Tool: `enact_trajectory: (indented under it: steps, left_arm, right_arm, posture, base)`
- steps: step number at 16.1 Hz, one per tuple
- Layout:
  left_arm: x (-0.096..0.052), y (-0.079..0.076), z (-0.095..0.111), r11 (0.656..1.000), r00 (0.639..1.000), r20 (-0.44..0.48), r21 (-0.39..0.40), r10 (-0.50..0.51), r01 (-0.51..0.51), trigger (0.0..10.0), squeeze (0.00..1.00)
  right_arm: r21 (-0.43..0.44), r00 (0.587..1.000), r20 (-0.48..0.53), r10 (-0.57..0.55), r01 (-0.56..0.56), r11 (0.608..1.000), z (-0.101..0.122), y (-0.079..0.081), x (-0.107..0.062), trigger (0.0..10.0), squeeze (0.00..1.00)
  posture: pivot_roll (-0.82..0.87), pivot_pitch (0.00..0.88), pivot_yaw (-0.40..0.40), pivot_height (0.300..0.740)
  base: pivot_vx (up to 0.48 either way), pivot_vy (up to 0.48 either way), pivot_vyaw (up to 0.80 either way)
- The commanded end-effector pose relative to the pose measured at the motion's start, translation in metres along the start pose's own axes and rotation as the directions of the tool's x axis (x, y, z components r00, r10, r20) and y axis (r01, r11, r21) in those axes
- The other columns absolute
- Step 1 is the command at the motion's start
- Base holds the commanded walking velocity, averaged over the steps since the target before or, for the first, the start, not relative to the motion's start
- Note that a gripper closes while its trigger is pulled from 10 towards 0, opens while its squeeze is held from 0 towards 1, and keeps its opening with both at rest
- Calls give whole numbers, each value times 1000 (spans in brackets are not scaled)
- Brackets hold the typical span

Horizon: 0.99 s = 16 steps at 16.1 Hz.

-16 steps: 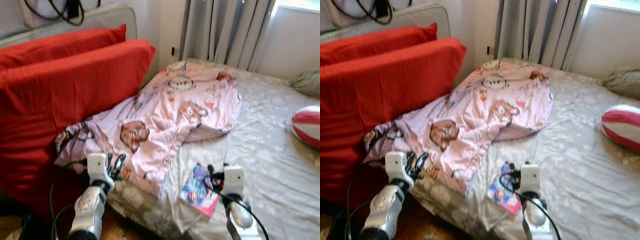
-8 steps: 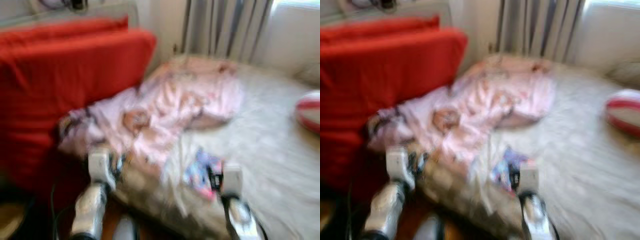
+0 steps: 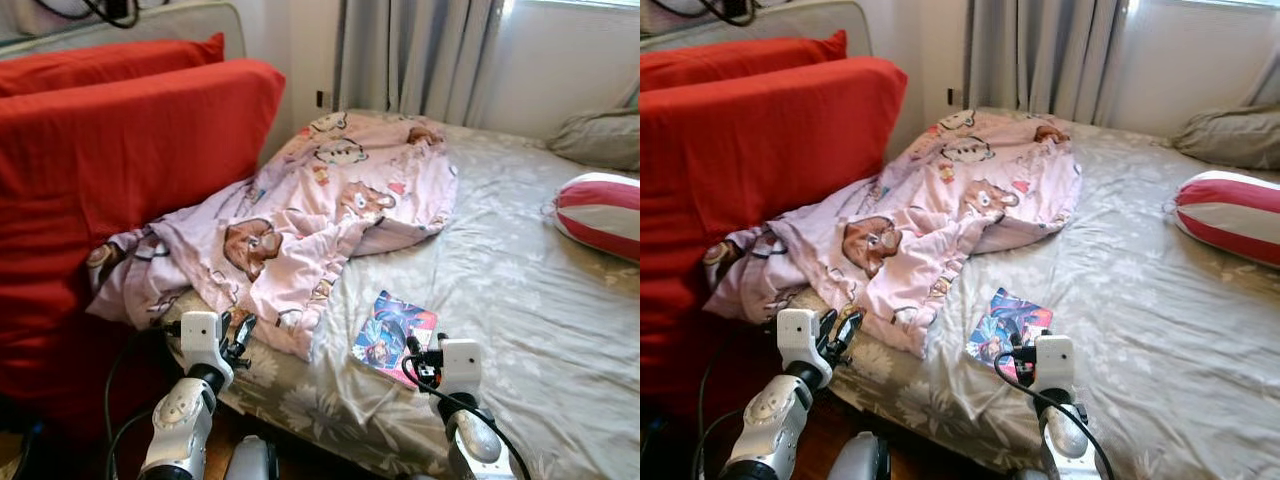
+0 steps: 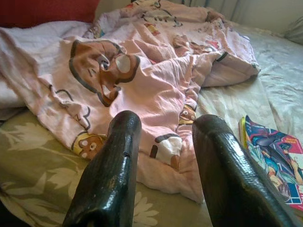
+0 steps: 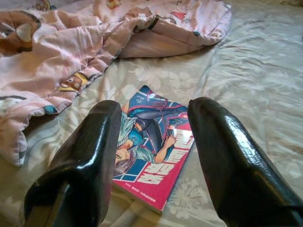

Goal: Clean up the room

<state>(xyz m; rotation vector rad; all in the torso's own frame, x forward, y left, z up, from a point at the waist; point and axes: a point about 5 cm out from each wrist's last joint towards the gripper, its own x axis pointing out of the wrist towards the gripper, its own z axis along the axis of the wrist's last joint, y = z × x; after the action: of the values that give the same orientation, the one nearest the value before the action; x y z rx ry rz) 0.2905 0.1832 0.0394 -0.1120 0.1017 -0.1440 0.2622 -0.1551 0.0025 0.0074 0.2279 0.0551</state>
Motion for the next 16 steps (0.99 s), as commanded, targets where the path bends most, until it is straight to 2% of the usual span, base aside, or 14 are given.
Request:
enact_trajectory:
  steps: [1, 3, 10, 16]
  left_arm:
    - [3, 0, 5, 1000, 1000, 13, 2, -5, 5, 10000, 0]
    - [3, 1, 6, 1000, 1000, 9, 2, -3, 3, 10000, 0]
    - [3, 2, 5, 1000, 1000, 0, 3, -6, 6, 10000, 0]
    - [4, 2, 7, 1000, 1000, 0, 6, -4, 4, 10000, 0]
  right_arm:
    - [-16, 1000, -10, 6, -6, 1000, 2, 1, 3, 10000, 0]
    - [-13, 1000, -4, 11, -11, 1000, 2, 1, 3, 10000, 0]
    - [8, 1000, 12, 0, 0, 1000, 3, 0, 2, 10000, 0]
    - [-15, 999, -38, -6, 6, 1000, -3, 1, 2, 10000, 0]
  posture:
    - [22, 0, -23, 635]
    - [21, 0, -22, 615]
    - [20, 0, -19, 615]
    - [26, 0, -20, 590]
  base:
    - [0, 0, 0]
    - [0, 0, 0]
    - [0, 0, 0]
    - [0, 0, 0]
